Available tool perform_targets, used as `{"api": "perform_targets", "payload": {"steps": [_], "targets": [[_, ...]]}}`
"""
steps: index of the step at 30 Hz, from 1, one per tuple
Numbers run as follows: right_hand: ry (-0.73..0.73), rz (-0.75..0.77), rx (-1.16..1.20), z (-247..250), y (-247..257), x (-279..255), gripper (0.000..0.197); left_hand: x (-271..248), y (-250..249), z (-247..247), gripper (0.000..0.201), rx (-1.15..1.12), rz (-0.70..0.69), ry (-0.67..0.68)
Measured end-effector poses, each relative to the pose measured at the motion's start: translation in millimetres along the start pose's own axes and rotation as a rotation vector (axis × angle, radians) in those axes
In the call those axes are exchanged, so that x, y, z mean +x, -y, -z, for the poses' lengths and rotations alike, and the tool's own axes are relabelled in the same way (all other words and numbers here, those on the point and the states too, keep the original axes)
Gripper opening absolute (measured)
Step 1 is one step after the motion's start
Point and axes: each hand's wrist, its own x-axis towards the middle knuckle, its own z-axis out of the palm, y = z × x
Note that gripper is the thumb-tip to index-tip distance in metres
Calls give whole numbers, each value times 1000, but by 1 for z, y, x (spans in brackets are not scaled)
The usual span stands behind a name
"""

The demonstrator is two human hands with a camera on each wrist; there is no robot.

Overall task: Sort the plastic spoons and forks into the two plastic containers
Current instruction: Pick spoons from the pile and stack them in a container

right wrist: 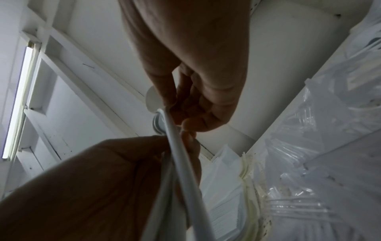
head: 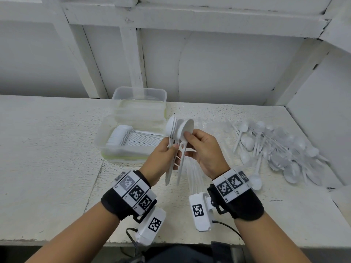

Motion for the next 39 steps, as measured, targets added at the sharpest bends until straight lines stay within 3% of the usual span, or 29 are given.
{"api": "perform_targets", "payload": {"steps": [4, 8, 11, 15, 19, 23, 32, 35, 39], "targets": [[-24, 53, -92, 0, -1, 0, 15, 0, 3, -2, 19, 106, -44, -6], [-156, 62, -83, -1, -7, 5, 6, -1, 7, -2, 23, 145, -60, -8], [-219, 62, -53, -2, -9, 6, 14, 2, 8, -2, 28, 214, -79, 4], [-221, 68, -160, -1, -10, 7, 13, 4, 7, 1, 23, 98, -46, 52], [-187, 36, -186, 0, -10, 8, 21, 0, 5, 3, 19, -100, 13, 189], [-75, 82, -232, 3, -7, 6, 5, -1, 2, 6, 20, -235, 83, 287], [99, 49, -265, -1, -2, 10, 24, 5, -4, 6, 35, -328, 312, 469], [127, 73, -307, 2, 3, 11, 14, 7, -4, 7, 37, -300, 319, 508], [133, 157, -261, 14, 6, 16, 5, 7, -3, 12, 25, -392, 307, 562]]}}
